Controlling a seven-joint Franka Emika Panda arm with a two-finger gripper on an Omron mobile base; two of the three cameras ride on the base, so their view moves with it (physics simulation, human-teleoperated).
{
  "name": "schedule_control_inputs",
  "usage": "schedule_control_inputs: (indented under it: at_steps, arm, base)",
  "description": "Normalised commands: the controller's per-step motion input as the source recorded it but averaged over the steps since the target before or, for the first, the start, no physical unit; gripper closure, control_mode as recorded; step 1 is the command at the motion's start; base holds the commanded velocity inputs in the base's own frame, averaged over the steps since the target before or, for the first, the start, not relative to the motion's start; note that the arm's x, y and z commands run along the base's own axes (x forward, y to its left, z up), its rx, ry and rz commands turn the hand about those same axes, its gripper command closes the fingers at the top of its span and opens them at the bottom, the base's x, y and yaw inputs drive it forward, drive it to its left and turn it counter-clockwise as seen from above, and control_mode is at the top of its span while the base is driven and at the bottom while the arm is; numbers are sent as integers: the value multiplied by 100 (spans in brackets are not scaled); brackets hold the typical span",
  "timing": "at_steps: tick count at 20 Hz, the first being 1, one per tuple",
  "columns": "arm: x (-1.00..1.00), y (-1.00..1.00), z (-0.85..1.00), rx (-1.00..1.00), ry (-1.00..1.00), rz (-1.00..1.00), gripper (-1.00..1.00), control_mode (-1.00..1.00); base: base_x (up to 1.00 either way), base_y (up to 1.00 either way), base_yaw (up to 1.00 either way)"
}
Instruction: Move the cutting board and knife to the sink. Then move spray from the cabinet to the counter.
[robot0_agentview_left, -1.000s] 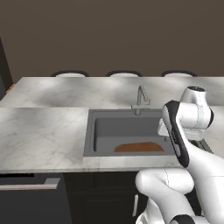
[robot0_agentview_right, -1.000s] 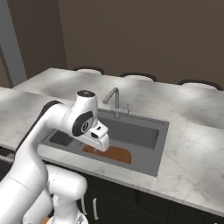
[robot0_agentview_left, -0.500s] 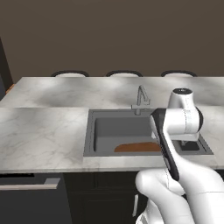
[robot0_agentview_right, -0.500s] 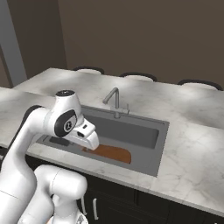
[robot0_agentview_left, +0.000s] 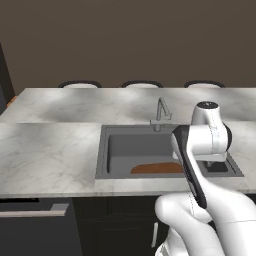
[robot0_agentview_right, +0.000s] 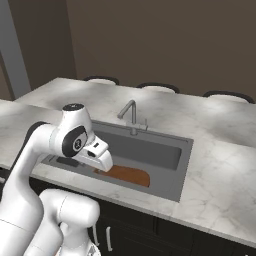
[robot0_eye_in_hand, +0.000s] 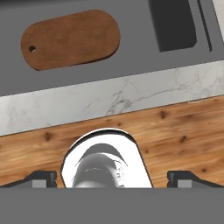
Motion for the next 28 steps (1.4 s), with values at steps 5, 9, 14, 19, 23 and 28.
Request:
schedule_control_inputs:
  at_steps: [5,9,14,19,23,28]
  arm:
    - [-3,0,0,0,0,0,-100,-100]
    - [-13,0,-1,0,1,0,-100,100]
    - [0,0,0,0,0,0,-100,100]
    - [0,0,0,0,0,0,-100,100]
    - [0,0,0,0,0,0,-100,100]
    - [0,0,0,0,0,0,-100,100]
  base:
    - [0,0,0]
    - [-22,0,0]
    - [-55,2,1]
    - [-42,9,11]
    - [-5,16,42]
    - [-1,16,88]
